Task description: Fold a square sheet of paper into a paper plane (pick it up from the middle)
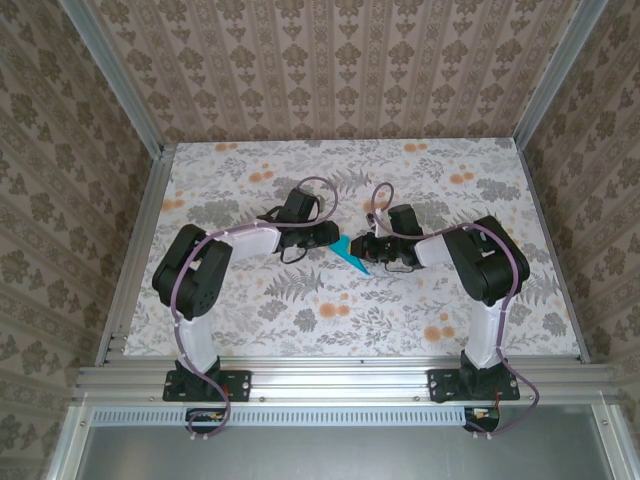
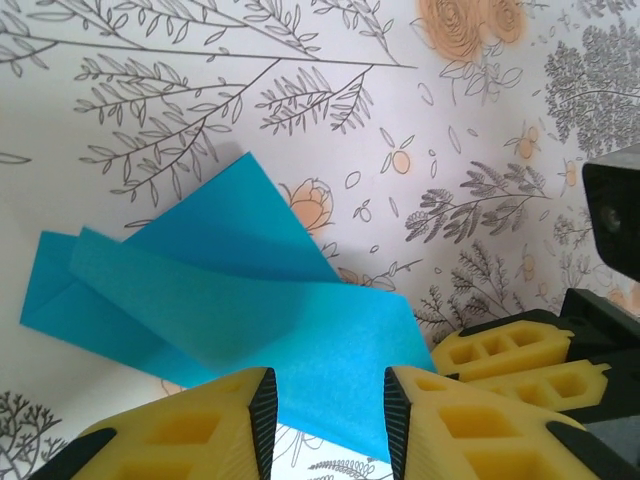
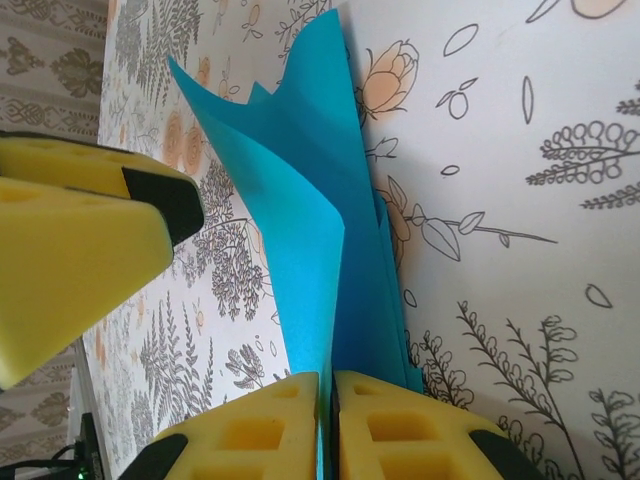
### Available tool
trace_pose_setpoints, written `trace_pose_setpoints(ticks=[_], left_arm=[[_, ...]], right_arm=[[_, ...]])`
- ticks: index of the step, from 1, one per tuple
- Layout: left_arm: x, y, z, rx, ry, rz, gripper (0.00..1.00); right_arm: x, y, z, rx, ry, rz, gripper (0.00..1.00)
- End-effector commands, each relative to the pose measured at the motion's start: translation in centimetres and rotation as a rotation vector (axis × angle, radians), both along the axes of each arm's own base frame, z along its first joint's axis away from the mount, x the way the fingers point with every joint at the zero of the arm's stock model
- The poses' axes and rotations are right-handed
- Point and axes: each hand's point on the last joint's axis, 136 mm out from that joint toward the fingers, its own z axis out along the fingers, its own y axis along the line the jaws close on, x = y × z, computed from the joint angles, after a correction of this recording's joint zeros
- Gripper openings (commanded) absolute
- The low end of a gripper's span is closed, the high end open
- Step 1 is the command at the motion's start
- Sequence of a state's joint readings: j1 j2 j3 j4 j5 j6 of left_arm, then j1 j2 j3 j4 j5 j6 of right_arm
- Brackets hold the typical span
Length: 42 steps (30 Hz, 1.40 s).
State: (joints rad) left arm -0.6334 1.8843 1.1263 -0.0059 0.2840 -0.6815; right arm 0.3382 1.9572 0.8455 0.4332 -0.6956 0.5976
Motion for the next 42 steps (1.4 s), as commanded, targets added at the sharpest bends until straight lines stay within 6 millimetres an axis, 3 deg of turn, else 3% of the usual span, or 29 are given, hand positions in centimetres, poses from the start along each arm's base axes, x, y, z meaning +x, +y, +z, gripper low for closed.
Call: trace_pose_setpoints(ticks=[1,30,42], left_arm=[[0.7,-0.9,0.5,-0.043,-0.012,0.002,0.37],[1.2,-2.1,-1.0,-0.043,0.017,-0.040,0.35],[1.3,-0.4,-2.5,0.050,0.051,0.032,0.32]], right_arm=[[-2.8,-1.5,-5.6,-0.150,0.144,0.014,0.14],[-2.9,-1.5,-7.1,-0.246,0.274,0.050,0.11],[-2.7,-1.7,-7.5,-0.265,0.285,0.048,0.12]])
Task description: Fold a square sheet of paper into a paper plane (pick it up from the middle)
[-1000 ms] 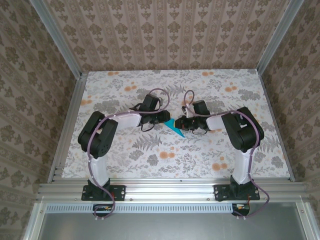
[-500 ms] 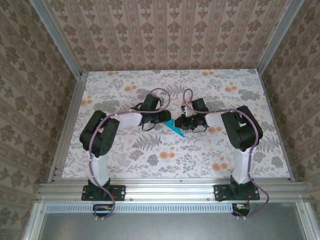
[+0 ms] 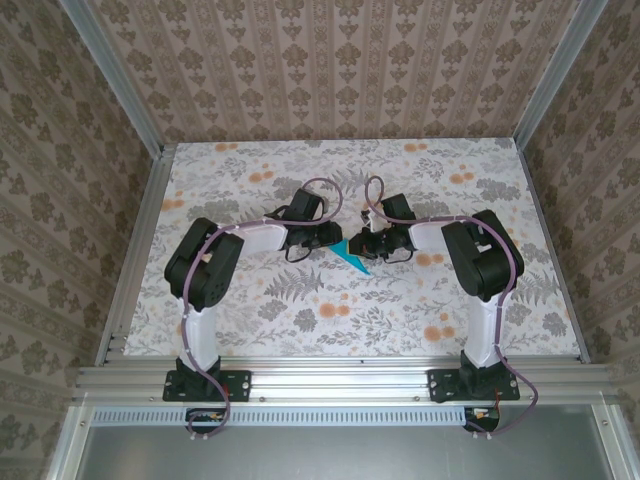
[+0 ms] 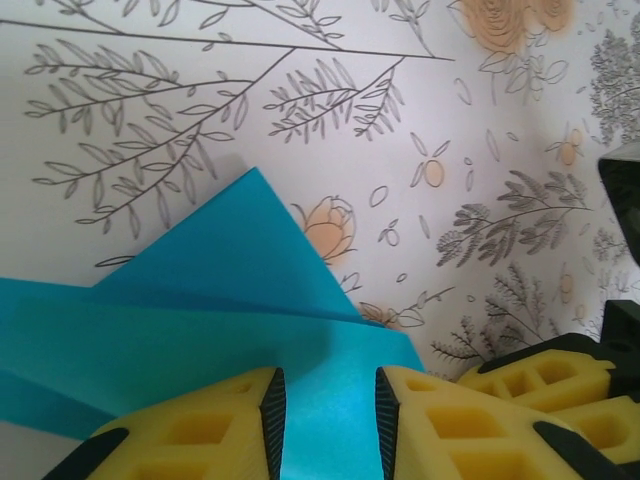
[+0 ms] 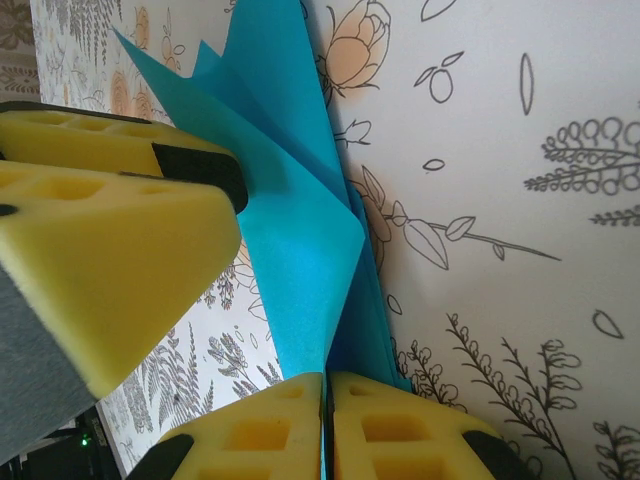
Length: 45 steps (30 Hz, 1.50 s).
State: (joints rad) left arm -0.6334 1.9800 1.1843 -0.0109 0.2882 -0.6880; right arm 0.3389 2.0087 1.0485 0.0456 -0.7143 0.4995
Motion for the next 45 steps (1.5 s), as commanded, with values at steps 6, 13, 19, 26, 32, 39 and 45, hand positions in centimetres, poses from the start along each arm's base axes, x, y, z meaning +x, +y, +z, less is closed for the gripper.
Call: trace_pose_setpoints(ticks=[6,13,19,26,32,39,45], left_arm=[[0.4,1.2,-1.1,0.070,0.031,0.064,0.32],[0.4,1.9,-1.4,0.102,0.043,0.097,0.32],[0.2,2.6,-1.7,0.124,0.054,0.128,0.32],[1.3,2.8,0.8,0.085,-0.005,0.154,0.32],[1.9,1.3,3.6,-0.026,-0.064,0.115,0.35],[1.1,-0.3,2.2,-0.051,-0.017,0.051,0.35],[0.4,0.2,0.3,-0.007,0.024,0.063,0.34]], right_arm=[[-2.8,-2.0,-6.8,-0.186,0.130,-0.015,0.12],[-2.9,-2.1,-7.2,-0.195,0.141,-0.015,0.12],[-3.0,-2.2,-7.4,-0.202,0.147,-0.013,0.12],[-3.2,-2.4,-7.7,-0.216,0.153,-0.005,0.12],[-3.2,-2.3,-7.8,-0.218,0.156,-0.001,0.12],[-3.3,-2.3,-7.9,-0.219,0.161,0.001,0.12],[-3.4,-2.3,-7.9,-0.219,0.161,0.005,0.12]])
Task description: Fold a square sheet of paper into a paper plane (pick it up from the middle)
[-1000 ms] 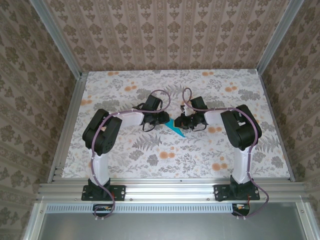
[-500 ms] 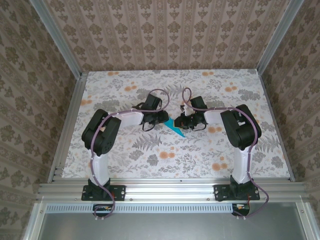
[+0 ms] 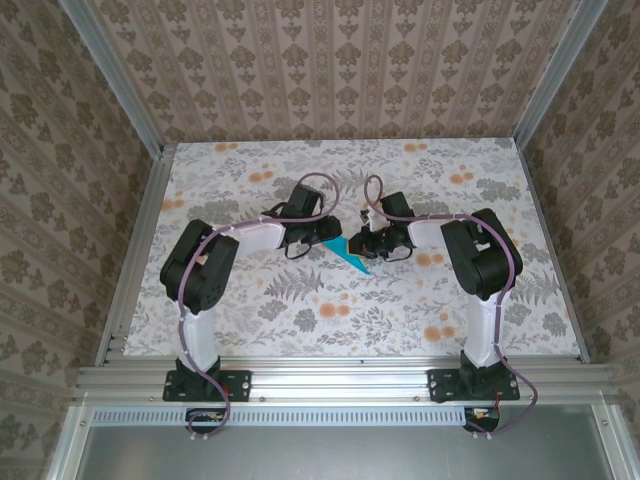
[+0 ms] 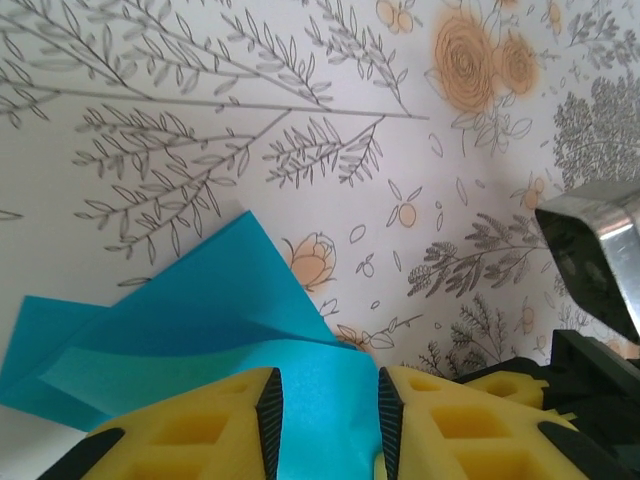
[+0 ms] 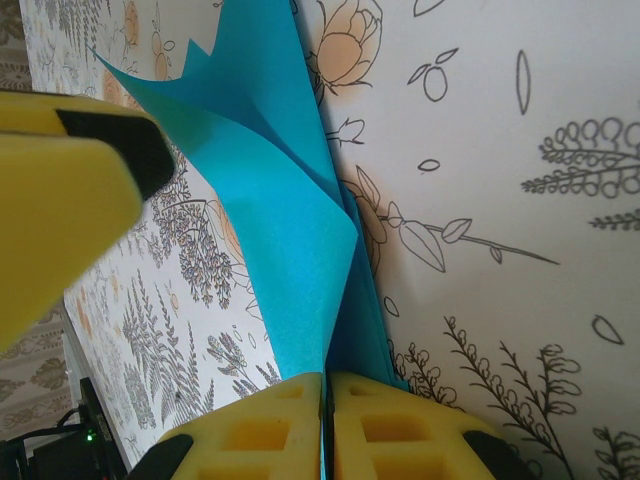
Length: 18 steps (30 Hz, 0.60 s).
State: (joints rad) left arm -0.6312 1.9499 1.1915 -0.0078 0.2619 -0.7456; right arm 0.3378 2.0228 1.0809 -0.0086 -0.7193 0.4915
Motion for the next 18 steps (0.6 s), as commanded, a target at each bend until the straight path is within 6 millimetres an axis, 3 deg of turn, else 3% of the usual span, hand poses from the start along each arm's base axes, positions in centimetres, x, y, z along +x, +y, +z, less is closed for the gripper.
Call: trace_pose_setpoints(ticks=[1,9,18], left_arm=[[-0.5,0.3,-1.5,0.030,0.040,0.005,0.34],[-0.8,1.8,-3.5,0.125,0.089,0.044,0.32],[-1.3,3.0,-5.3,0.203,0.157,0.077,0.30]], right_arm=[[-3.3,-2.3,-7.6,-0.209,0.130,0.000,0.12],[-3.2,-2.1,-7.4,-0.202,0.130,0.003,0.12],[-2.5,-1.1,-4.6,-0.141,0.092,0.017,0.17]])
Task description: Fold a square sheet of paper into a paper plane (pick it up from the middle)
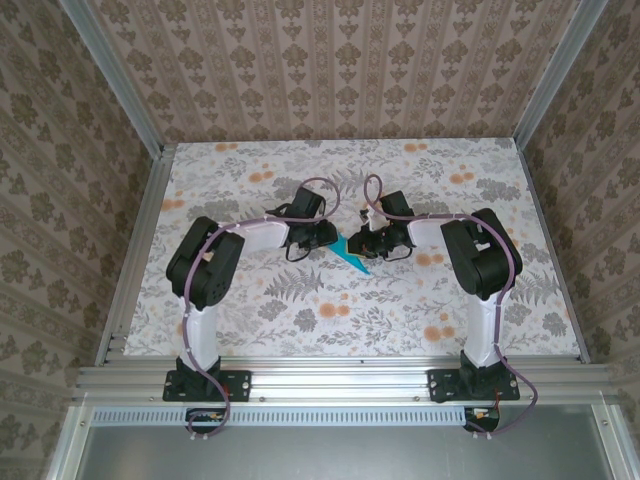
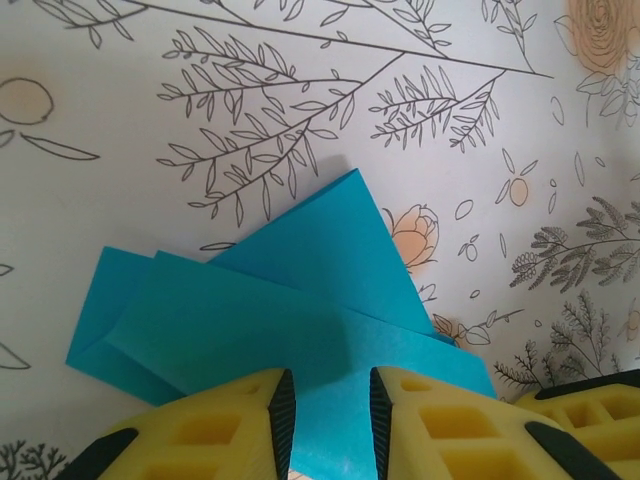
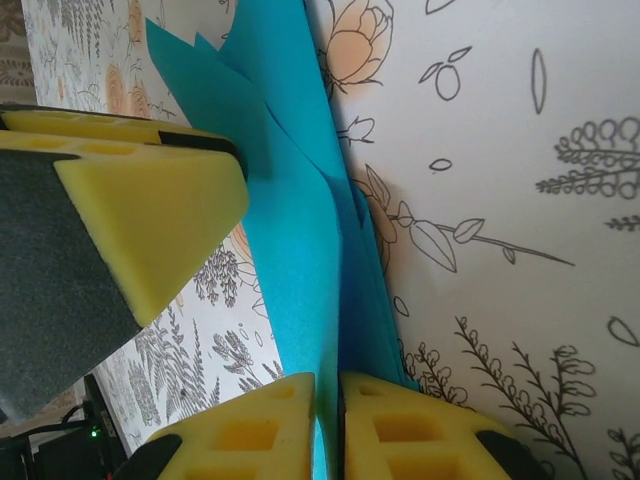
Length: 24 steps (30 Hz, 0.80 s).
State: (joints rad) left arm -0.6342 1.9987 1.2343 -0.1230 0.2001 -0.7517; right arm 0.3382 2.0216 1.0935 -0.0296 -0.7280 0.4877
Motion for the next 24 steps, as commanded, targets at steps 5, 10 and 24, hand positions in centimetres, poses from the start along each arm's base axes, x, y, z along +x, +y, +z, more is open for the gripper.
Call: trace_pose_setpoints(ticks=[5,10,24], left_arm=[[-1.1,1.9,-3.0,0.109,0.102,0.051,0.29],[-1.4,2.1,-3.4,0.118,0.115,0.054,0.29],[-2.0,2.0,-3.4,0.104,0.106,0.036,0.28]], right_arm=[[-2.8,-0.5,-2.6,-0.084,0.072,0.037,0.21],[-4.0,-0.4,-1.7,-0.052,0.085,0.058,0.23],[-5.2,-0.8,0.4,-0.032,0.072,0.049,0.26]])
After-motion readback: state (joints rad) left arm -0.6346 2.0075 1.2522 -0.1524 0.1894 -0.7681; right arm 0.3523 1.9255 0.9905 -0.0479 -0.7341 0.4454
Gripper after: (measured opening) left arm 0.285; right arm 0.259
